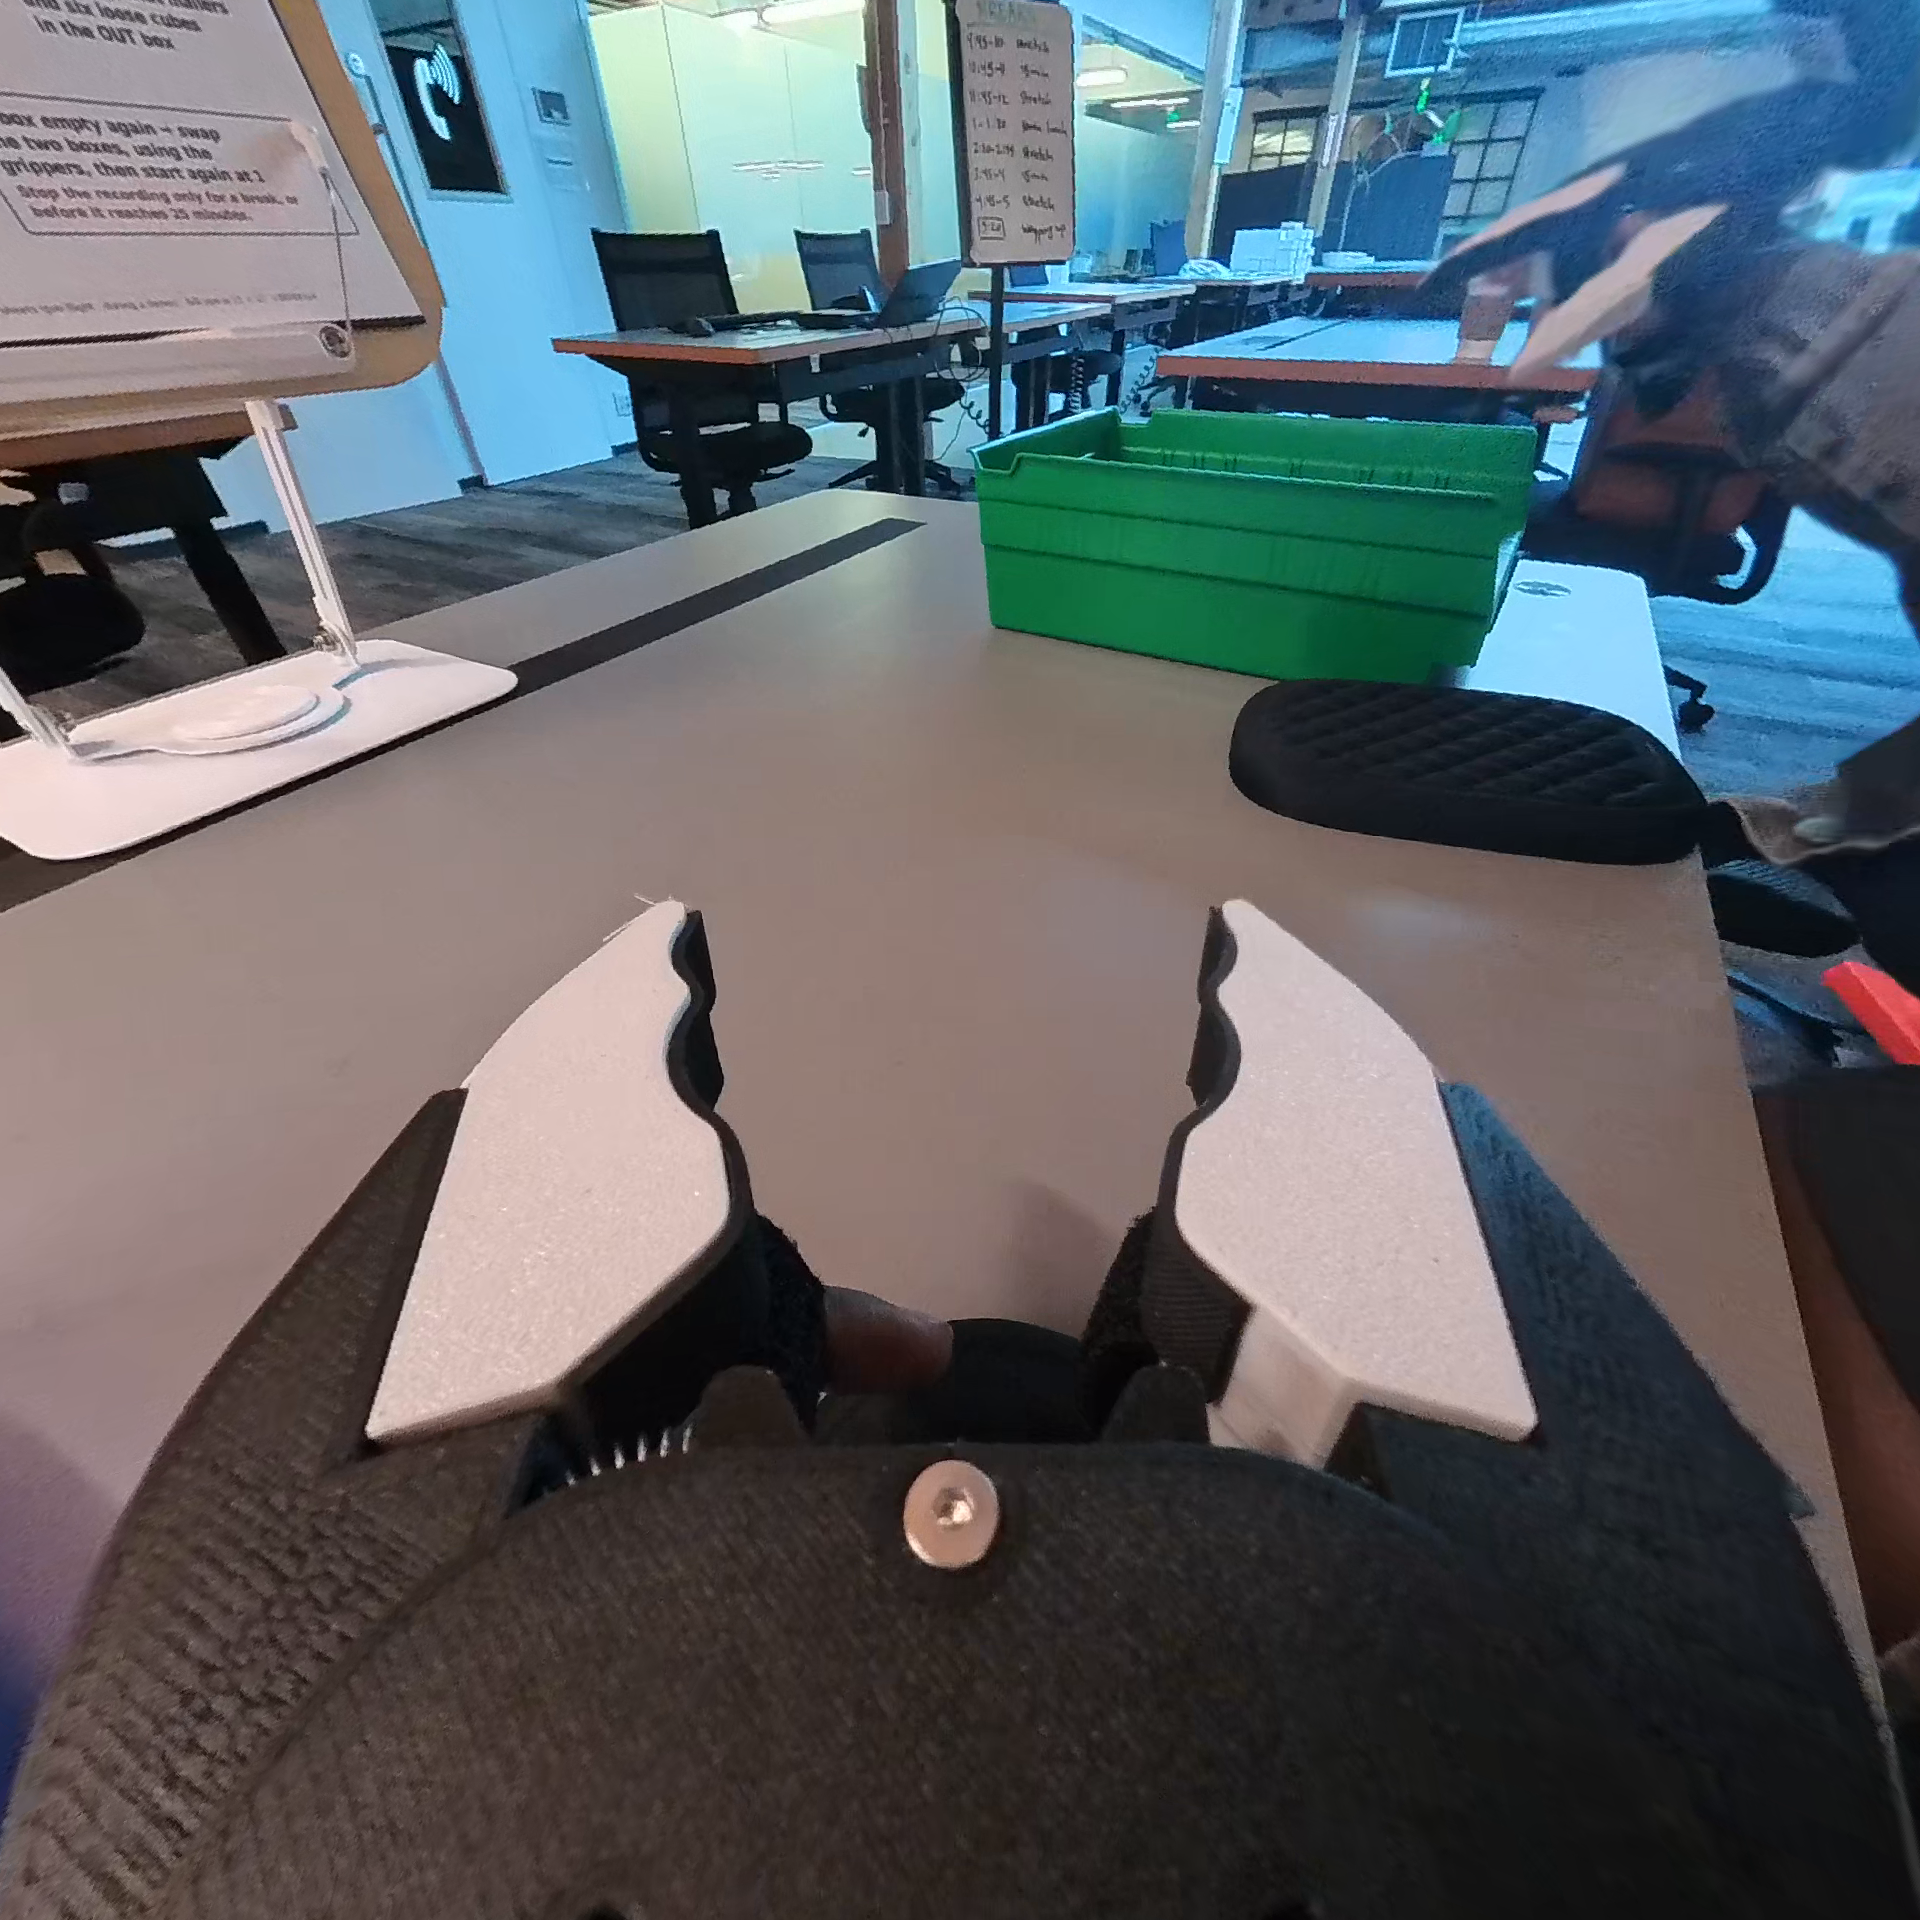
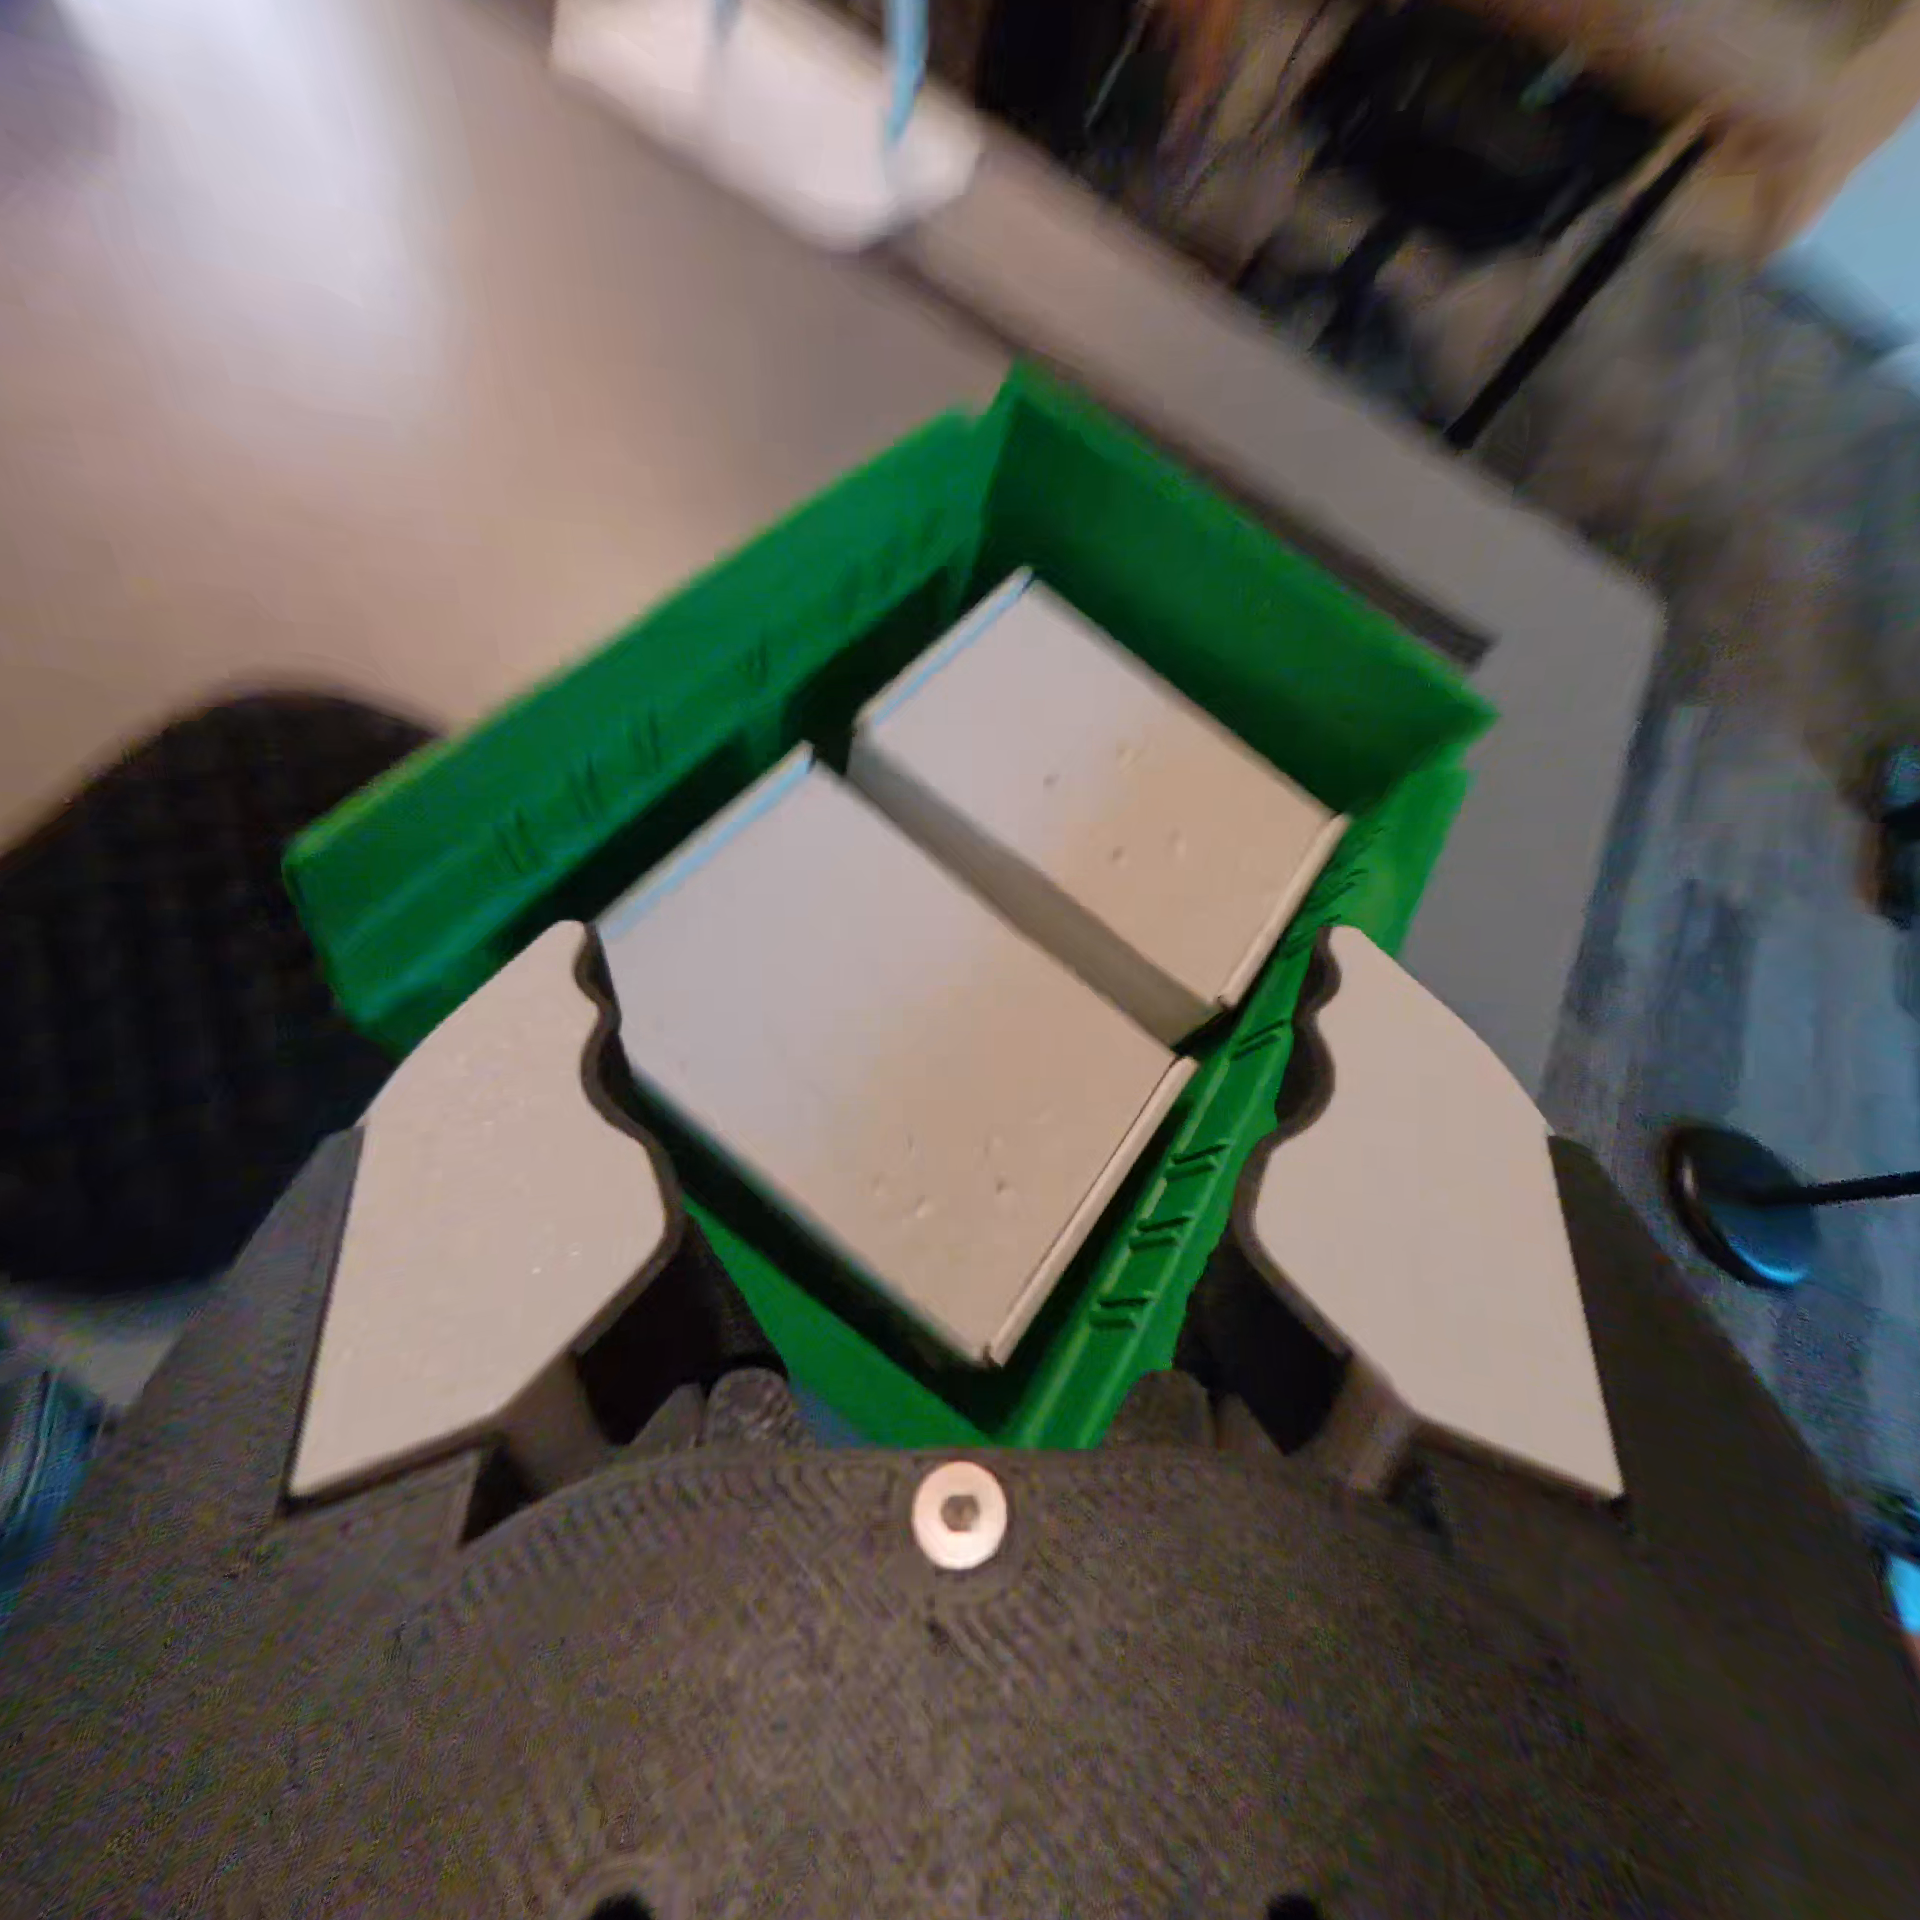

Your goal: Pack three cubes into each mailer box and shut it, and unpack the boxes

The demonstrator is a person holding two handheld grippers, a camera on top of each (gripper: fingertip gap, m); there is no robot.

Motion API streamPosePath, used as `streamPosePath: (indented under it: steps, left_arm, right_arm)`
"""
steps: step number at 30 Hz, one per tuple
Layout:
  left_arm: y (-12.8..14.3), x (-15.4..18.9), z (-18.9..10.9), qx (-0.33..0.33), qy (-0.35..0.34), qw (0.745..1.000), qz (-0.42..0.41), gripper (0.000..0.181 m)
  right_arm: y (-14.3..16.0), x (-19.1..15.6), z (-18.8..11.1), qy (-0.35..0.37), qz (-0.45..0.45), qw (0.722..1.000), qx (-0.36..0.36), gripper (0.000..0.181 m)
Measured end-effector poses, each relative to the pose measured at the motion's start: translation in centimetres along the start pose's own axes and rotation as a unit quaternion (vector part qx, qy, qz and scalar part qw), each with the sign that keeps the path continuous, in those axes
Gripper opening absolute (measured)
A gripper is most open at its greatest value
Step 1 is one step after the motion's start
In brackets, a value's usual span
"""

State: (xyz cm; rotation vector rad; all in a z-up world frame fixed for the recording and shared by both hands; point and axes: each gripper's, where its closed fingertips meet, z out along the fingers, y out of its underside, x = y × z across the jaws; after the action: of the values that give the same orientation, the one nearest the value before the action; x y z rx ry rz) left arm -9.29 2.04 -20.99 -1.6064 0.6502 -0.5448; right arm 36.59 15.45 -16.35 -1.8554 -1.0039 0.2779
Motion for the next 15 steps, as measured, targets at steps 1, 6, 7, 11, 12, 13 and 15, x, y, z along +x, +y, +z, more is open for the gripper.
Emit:
streamPosePath:
  steps: [1, 6, 7, 11, 12, 13, 15]
  left_arm:
    - [0.0, 0.0, 0.0, -0.001, -0.001, 1.0, 0.001, 0.089]
    - [-0.1, 0.0, -0.1, 0.004, -0.003, 1.0, 0.002, 0.089]
    - [-0.1, -0.1, -0.1, 0.005, -0.004, 1.0, -0.001, 0.089]
    - [-0.2, -0.4, -0.2, 0.009, -0.007, 1.0, -0.011, 0.089]
    - [-0.1, -0.4, -0.1, 0.008, -0.007, 1.0, -0.012, 0.089]
    - [-0.1, -0.4, -0.1, 0.006, -0.007, 1.0, -0.012, 0.089]
    - [0.1, -0.3, 0.0, 0.001, -0.006, 1.0, -0.01, 0.089]
  right_arm:
    - [-0.5, 0.8, -1.2, 0.045, 0.031, 0.996, 0.065, 0.118]
    - [1.1, 4.1, -6.1, 0.181, 0.097, 0.951, 0.23, 0.077]
    - [2.2, 4.5, -6.3, 0.185, 0.129, 0.947, 0.23, 0.078]
    - [8.2, 4.9, -5.4, 0.182, 0.22, 0.949, 0.133, 0.08]
    - [9.3, 4.0, -4.9, 0.155, 0.228, 0.955, 0.108, 0.079]
    - [10.0, 3.5, -4.5, 0.139, 0.229, 0.959, 0.092, 0.074]
    - [10.5, 2.8, -3.6, 0.115, 0.223, 0.966, 0.062, 0.044]
